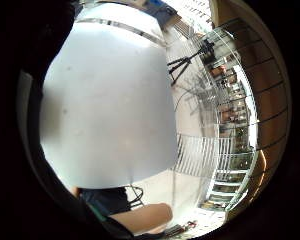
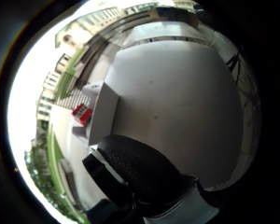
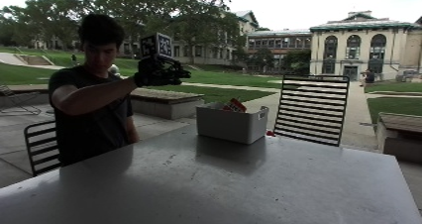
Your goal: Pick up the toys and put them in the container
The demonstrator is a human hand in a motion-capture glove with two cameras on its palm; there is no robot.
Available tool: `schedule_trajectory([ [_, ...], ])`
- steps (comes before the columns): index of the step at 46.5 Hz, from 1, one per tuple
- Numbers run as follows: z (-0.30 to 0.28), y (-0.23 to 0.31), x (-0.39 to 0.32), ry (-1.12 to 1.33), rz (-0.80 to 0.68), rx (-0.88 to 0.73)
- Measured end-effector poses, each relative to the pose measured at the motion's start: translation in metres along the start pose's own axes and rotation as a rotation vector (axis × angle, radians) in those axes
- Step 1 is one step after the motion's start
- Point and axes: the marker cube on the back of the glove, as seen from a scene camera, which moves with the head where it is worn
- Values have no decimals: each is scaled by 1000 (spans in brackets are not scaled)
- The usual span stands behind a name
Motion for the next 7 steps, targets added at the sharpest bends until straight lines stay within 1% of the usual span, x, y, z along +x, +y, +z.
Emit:
schedule_trajectory([
  [7,3,12,14,18,5,25],
])
